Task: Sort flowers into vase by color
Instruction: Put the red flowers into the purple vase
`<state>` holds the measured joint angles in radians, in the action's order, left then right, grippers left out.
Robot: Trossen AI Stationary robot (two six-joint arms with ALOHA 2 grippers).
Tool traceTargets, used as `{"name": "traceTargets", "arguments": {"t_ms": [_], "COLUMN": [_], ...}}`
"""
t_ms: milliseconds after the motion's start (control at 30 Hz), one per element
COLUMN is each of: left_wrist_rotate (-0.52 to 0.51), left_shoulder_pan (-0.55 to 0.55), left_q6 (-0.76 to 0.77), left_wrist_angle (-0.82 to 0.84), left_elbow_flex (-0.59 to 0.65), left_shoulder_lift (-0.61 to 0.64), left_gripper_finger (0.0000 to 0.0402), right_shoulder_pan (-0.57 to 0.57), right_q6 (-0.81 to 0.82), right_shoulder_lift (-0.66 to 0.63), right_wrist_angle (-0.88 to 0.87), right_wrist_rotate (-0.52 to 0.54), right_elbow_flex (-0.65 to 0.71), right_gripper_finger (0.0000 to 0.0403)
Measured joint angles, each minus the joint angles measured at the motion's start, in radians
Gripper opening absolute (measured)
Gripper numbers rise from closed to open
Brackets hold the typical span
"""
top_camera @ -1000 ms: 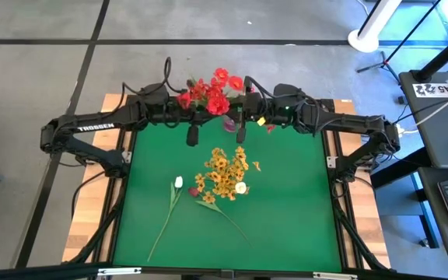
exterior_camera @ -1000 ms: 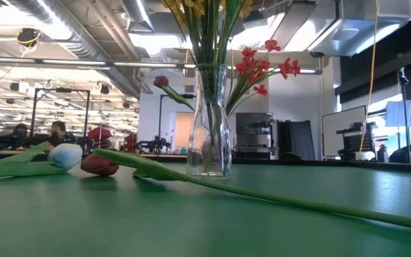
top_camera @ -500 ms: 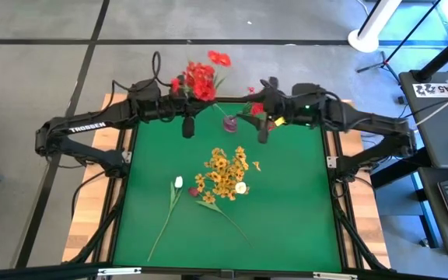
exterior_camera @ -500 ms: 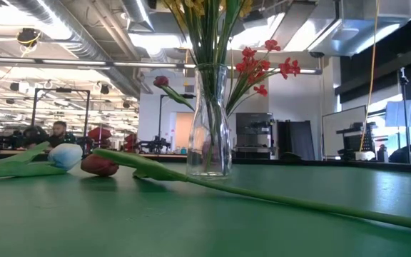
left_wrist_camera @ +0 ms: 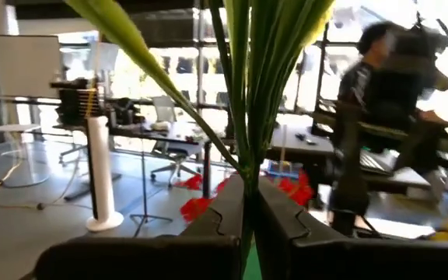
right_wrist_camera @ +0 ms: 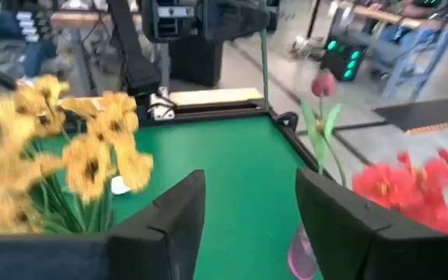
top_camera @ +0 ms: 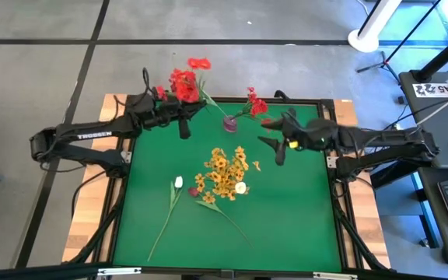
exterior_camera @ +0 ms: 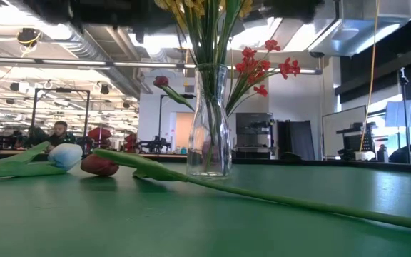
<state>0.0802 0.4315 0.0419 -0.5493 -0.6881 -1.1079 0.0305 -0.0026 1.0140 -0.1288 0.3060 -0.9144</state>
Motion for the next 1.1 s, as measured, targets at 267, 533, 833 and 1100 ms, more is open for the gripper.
{"name": "traceTargets", "arguments": {"t_ms": [267, 533, 833, 1100], "left_wrist_rotate": [0.023, 0.053, 0.078, 0.181], "left_shoulder_pan": [0.079, 0.114, 0.110, 0.086], "left_q6": [0.068, 0.096, 0.114, 0.055], "left_wrist_angle": [-0.229, -0.392, -0.500, -0.459], "left_elbow_flex": [0.082, 0.082, 0.076, -0.014], "left_shoulder_lift": [-0.123, -0.297, -0.405, -0.464], "left_gripper_finger": [0.0007, 0.0007, 0.0007, 0.0007], "right_shoulder_pan": [0.098, 0.114, 0.114, 0.114], "right_q6": [-0.004, -0.055, -0.055, -0.055], "right_shoulder_lift": [-0.212, -0.316, -0.318, -0.308], "right_wrist_angle": [0.310, 0.516, 0.551, 0.539], "right_wrist_rotate": [0.170, 0.188, 0.213, 0.225], "right_elbow_flex": [0.306, 0.473, 0.533, 0.533], "right_gripper_finger": [0.0182, 0.0182, 0.0182, 0.0182]}}
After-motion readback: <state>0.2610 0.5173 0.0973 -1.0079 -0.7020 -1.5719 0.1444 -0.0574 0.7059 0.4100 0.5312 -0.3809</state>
